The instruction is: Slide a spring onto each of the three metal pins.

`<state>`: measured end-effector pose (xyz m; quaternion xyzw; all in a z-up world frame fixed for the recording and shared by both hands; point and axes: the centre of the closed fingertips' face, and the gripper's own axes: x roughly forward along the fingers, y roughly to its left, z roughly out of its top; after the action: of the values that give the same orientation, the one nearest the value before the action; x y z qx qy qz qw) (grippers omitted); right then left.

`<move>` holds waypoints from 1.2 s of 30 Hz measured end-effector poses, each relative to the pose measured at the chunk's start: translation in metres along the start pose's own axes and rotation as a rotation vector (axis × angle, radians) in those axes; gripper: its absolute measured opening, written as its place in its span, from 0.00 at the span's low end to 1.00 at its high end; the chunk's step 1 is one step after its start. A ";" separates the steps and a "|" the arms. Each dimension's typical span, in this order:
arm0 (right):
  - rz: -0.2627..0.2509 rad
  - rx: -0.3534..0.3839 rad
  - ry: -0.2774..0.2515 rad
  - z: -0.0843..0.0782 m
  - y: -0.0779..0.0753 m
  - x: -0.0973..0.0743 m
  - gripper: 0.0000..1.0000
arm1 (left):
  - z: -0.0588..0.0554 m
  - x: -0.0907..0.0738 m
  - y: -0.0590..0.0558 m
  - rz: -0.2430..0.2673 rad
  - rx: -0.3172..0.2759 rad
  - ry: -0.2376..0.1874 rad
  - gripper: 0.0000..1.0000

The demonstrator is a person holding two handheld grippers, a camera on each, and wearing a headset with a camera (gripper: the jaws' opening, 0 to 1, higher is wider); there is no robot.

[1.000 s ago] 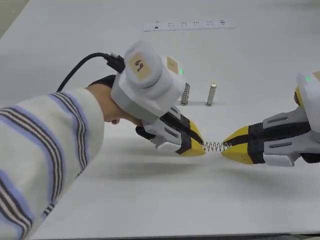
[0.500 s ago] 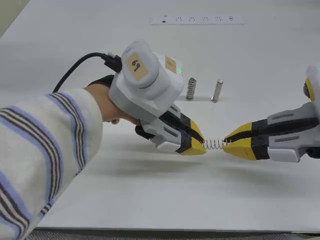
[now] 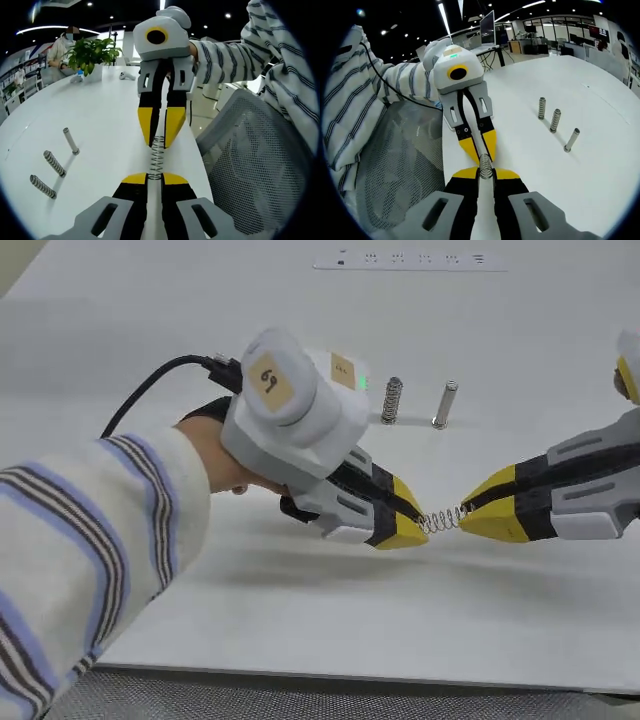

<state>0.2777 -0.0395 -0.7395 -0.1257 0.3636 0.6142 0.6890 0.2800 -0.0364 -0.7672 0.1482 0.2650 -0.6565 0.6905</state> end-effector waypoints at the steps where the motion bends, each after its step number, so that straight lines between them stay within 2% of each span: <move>1: -0.001 -0.017 0.012 0.000 0.001 -0.001 0.07 | 0.001 0.000 0.000 0.004 0.006 -0.001 0.02; 5: -0.008 -0.058 0.056 0.001 0.002 -0.004 0.07 | 0.003 0.005 -0.003 0.013 0.027 -0.013 0.02; 10: -0.009 -0.101 0.115 0.001 0.005 -0.006 0.07 | 0.006 0.008 -0.008 0.010 0.022 -0.050 0.02; 14: -0.006 -0.139 0.190 -0.001 0.008 -0.008 0.07 | 0.008 0.011 -0.012 0.011 0.022 -0.078 0.02; 17: 0.001 -0.174 0.223 0.000 0.012 -0.009 0.07 | 0.010 0.014 -0.016 0.011 0.025 -0.095 0.02; 21: -0.025 -0.198 0.275 0.002 0.013 -0.012 0.07 | 0.016 0.016 -0.020 0.022 0.055 -0.128 0.02; 28: -0.032 -0.233 0.321 0.007 0.018 -0.014 0.07 | 0.025 0.016 -0.025 0.024 0.007 -0.198 0.02; 30: -0.033 -0.239 0.338 0.006 0.018 -0.013 0.07 | 0.025 0.016 -0.026 0.021 -0.014 -0.205 0.02; 33: -0.044 -0.249 0.381 0.005 0.019 -0.013 0.07 | 0.025 0.018 -0.025 0.026 -0.011 -0.207 0.02; 36: -0.050 -0.264 0.401 0.006 0.019 -0.013 0.07 | 0.025 0.018 -0.023 0.032 -0.012 -0.214 0.02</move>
<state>0.2625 -0.0419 -0.7214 -0.3431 0.4066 0.6018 0.5956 0.2621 -0.0676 -0.7534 0.0774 0.1915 -0.6560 0.7260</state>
